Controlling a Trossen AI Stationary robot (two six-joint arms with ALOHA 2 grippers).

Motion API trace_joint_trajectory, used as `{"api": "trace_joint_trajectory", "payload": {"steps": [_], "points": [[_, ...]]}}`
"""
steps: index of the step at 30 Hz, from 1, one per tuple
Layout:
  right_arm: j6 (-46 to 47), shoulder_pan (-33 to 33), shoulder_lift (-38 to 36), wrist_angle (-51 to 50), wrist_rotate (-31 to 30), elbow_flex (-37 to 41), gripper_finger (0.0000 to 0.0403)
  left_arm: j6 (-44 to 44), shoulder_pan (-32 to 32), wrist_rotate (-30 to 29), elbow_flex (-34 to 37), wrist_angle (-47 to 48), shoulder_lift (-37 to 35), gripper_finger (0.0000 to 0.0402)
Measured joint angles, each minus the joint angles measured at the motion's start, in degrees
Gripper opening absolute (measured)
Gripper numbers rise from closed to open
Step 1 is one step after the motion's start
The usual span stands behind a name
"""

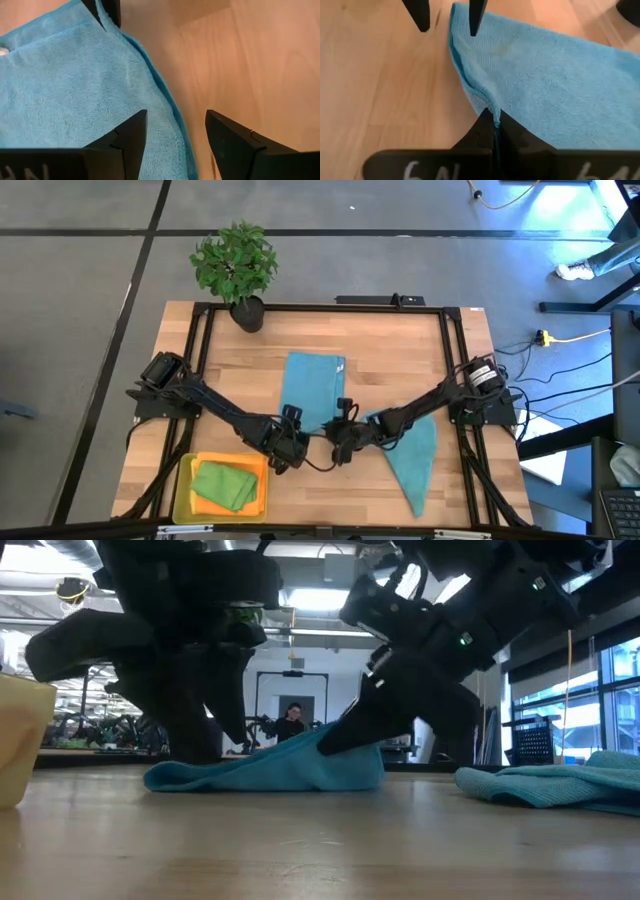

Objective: Fold microfiber towels
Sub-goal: Fold the top blue microfiber cloth

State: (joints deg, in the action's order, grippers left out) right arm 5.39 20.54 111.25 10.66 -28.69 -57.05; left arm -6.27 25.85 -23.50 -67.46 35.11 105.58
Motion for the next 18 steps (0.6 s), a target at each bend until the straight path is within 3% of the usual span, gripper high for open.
{"api": "trace_joint_trajectory", "payload": {"steps": [18], "points": [[2.0,-2.5,-3.6,-0.2,3.9,1.2,0.0002,-5.4,-1.4,-2.5,0.5,2.4,0.0,0.0193]]}}
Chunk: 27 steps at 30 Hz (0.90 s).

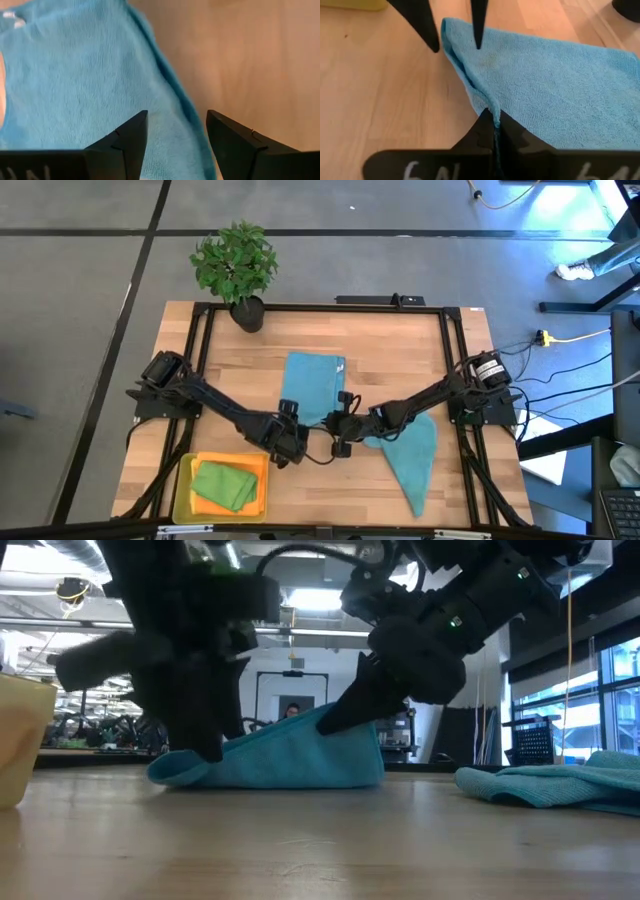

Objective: Fold microfiber towels
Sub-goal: Fold the top blue microfiber cloth

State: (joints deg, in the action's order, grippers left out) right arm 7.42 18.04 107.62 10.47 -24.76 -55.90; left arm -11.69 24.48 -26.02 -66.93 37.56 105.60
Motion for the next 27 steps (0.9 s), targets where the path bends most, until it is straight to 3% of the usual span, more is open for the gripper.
{"api": "trace_joint_trajectory", "payload": {"steps": [7,14,21,27], "points": [[0.9,-0.3,0.0,-0.1,-0.5,0.0,0.0002,-1.3,-1.3,1.9,3.9,-0.8,0.0,0.0192],[1.5,-0.7,0.0,-0.1,-0.6,0.0,0.0002,-1.9,-0.7,4.1,4.0,-3.0,0.0,0.0192],[2.0,-0.9,0.0,-0.1,-0.6,0.0,0.0002,-4.8,-1.1,5.1,4.0,0.5,0.0,0.0192],[2.9,-1.0,0.1,-2.1,-0.6,0.0,0.0002,-5.3,-1.1,4.1,4.0,1.9,0.0,0.0167]]}}
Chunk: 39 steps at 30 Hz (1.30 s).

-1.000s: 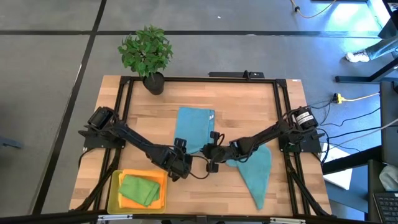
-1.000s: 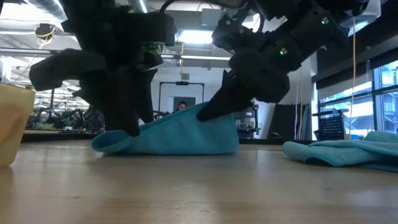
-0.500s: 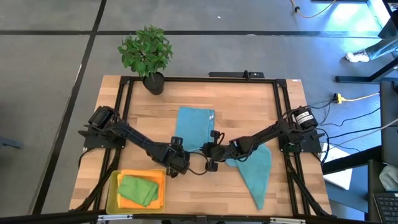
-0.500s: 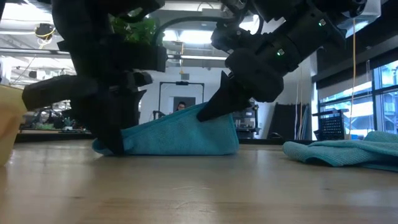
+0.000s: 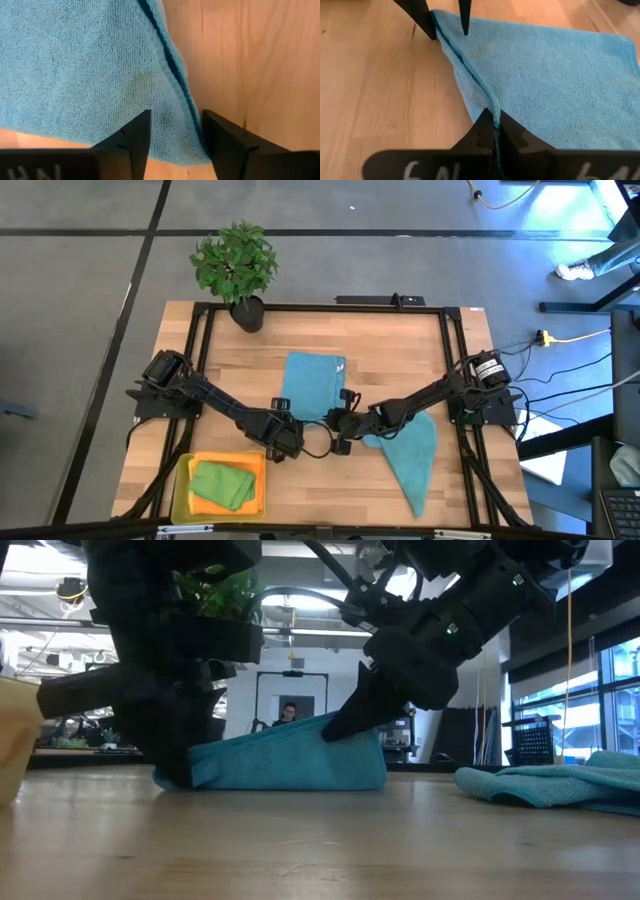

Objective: Fold microfiber towels
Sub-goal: Fold the top blue microfiber cloth

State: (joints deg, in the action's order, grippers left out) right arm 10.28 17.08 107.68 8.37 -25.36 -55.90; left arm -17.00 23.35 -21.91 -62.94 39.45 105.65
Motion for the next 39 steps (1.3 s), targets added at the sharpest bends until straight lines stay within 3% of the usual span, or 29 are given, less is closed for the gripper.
{"api": "trace_joint_trajectory", "payload": {"steps": [5,12,19,22,31,36,39], "points": [[0.0,0.0,0.0,-0.1,0.0,0.0,0.0002,0.3,0.0,0.0,0.0,0.0,0.0,0.0114],[1.4,0.0,-0.4,-4.2,0.0,0.0,0.0002,0.9,0.0,-0.1,0.0,0.1,0.0,0.0008],[3.2,2.5,-3.2,-8.4,1.7,-0.1,0.0002,3.7,0.0,1.7,-0.5,0.0,-0.8,0.0001],[4.3,3.9,-3.6,-9.2,4.3,-0.6,0.0002,6.0,0.0,4.9,-1.8,0.4,-0.9,0.0001],[8.8,7.4,-3.3,-11.4,4.2,-0.9,0.0002,10.8,1.4,11.9,-6.4,1.1,-0.9,0.0000],[6.9,8.7,-3.2,-9.7,15.2,-1.4,0.0002,11.9,3.1,16.9,-9.2,1.0,-0.9,0.0000],[7.0,9.9,-3.3,-9.2,15.0,-2.6,0.0004,15.2,4.5,19.6,-10.7,0.9,-0.9,0.0000]]}}
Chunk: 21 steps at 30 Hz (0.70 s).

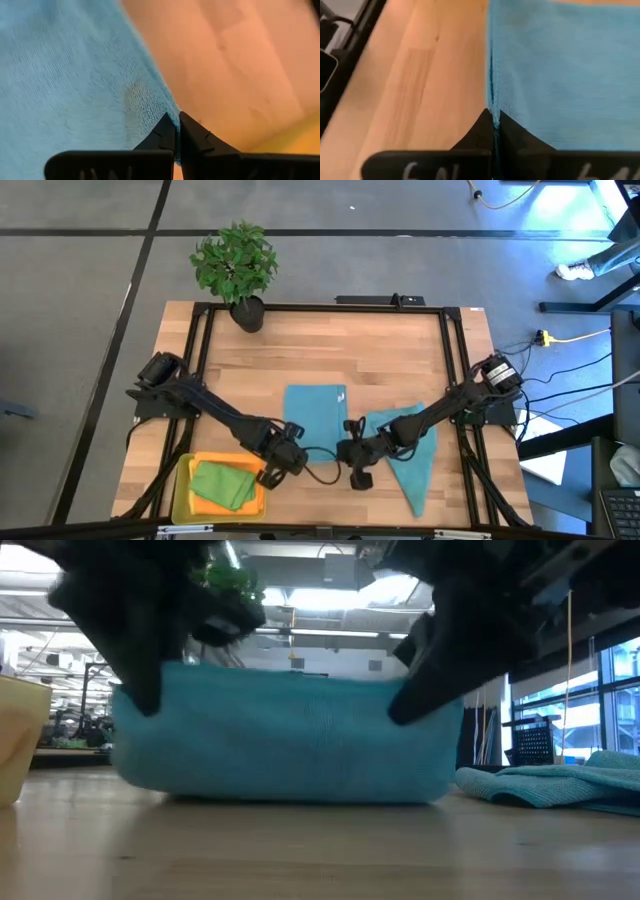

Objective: Fold microfiber towels
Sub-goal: Fold the top blue microfiber cloth

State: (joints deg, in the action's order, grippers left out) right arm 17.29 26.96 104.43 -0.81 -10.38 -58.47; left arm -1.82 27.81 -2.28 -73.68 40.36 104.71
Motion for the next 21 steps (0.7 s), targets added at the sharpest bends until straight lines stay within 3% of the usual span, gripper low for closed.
{"api": "trace_joint_trajectory", "payload": {"steps": [4,9,15,21], "points": [[-1.1,0.1,-0.1,-3.0,-2.2,-1.6,0.0002,2.4,0.4,0.3,-0.8,0.9,-0.9,0.0000],[-2.0,0.6,-0.2,-3.0,2.2,-2.0,0.0003,-1.9,0.1,1.3,-0.6,3.2,-2.0,0.0000],[-3.3,3.0,-0.2,-0.4,0.9,-2.2,0.0002,1.2,3.9,1.1,-0.6,1.4,-2.3,0.0000],[-6.6,4.5,-0.2,-0.8,1.4,-5.5,0.0002,0.9,6.1,0.1,-1.9,2.6,-8.3,0.0000]]}}
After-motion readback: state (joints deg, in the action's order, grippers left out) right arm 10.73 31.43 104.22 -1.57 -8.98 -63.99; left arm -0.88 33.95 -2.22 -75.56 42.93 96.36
